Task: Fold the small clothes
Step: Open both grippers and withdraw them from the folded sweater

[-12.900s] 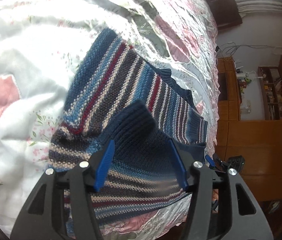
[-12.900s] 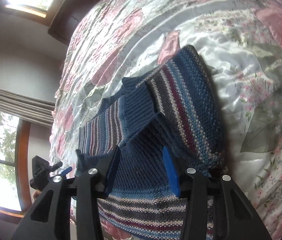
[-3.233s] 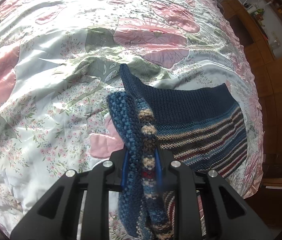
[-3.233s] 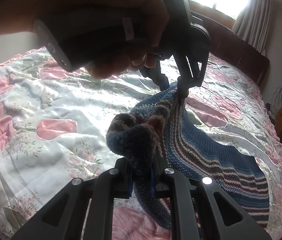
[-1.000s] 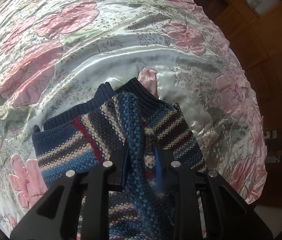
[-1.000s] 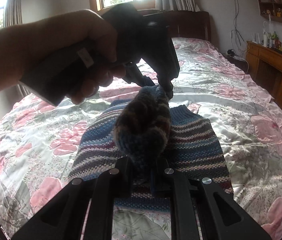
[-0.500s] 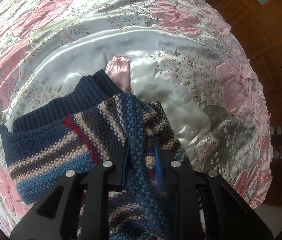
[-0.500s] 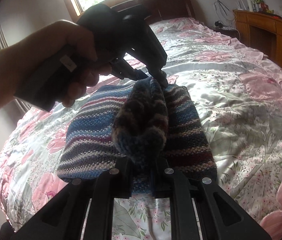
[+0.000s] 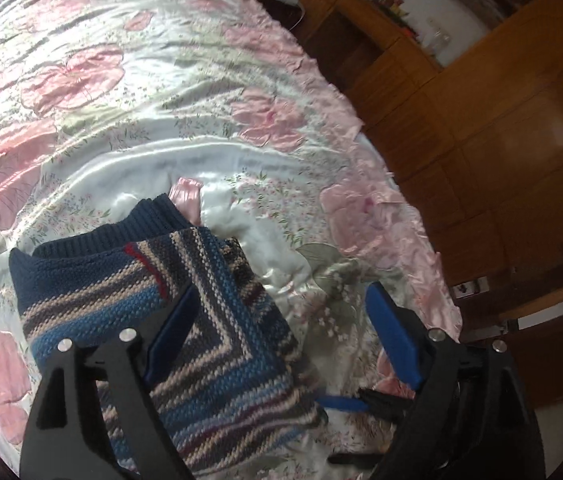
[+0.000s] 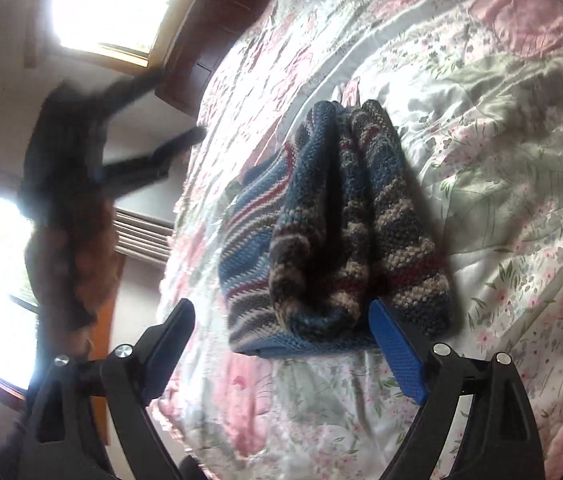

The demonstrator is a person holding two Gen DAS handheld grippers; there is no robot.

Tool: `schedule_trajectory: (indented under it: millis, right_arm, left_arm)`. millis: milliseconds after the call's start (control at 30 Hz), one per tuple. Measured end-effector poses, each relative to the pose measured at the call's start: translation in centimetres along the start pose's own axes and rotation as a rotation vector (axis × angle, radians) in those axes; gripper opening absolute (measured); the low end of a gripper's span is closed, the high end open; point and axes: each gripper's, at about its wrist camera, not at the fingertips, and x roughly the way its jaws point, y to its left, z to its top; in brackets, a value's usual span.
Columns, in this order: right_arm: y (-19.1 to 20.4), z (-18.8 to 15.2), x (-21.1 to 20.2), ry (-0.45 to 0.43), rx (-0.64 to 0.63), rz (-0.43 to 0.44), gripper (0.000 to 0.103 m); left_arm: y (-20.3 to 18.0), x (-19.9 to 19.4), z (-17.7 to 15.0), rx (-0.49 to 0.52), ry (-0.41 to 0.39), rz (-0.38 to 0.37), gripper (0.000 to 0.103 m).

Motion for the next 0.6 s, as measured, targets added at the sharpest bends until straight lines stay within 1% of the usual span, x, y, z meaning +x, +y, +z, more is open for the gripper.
schedule_trajectory:
  millis: [33,133,200,267,300,367,400,433,467,500,533,600]
  right_arm:
    - [-0.3,1.0,0.0,0.023,0.026,0.012,0.09]
    - [-0.9,3.8,1.1,0.103,0.057,-0.01,0.091]
    - [-1.2,4.7,2.2,0.152,0.071,-0.027,0.09]
    - [-1.4,5.1,3.4,0.2,0.068,-0.071,0.089]
    - [-1.4,5.1,4.0,0.22,0.064,-0.076,0.089]
    - [-1.0,5.2,4.5,0.235,0.053,-0.08,0.084]
    - [-0.8,5.3,4.7,0.243,0.053,-0.066,0.076]
    - [-0.4,5.4,4.9,0.255,0.046,-0.074,0.068]
    - [0.1,5.6,4.7,0.251,0.037,-0.07,0.067]
    - [0.4,5.8,4.8,0.252,0.037,-0.049,0.067]
    - [0.5,5.9,5.1,0.264,0.036,-0.054,0.067]
    - [0.4,6.1,5.9,0.276,0.048,-0.095,0.067]
  left_arm:
    - [0.6,-1.6,-1.3,0.001,-0.026,-0.034,0.087]
    - [3.3,-4.0,-5.3,-0.047,-0.05,-0.123,0.087]
    - [5.4,-4.3,-7.8,-0.088,-0.043,-0.161,0.087]
    - [7.3,-3.9,-9.8,-0.122,-0.03,-0.194,0.087]
    - [8.2,-3.6,-10.6,-0.14,-0.021,-0.21,0.087]
    - [9.6,-2.9,-11.9,-0.176,-0.02,-0.254,0.087]
    - [10.1,-2.7,-12.3,-0.187,-0.023,-0.277,0.087]
    - [10.4,-2.5,-12.7,-0.196,-0.025,-0.29,0.087]
    - [10.6,-2.4,-13.0,-0.203,-0.031,-0.303,0.087]
    - [10.8,-2.3,-13.4,-0.212,-0.037,-0.323,0.087]
    - [10.9,-2.1,-13.6,-0.219,-0.037,-0.342,0.087]
    - [11.1,-1.5,-14.0,-0.225,-0.028,-0.365,0.087]
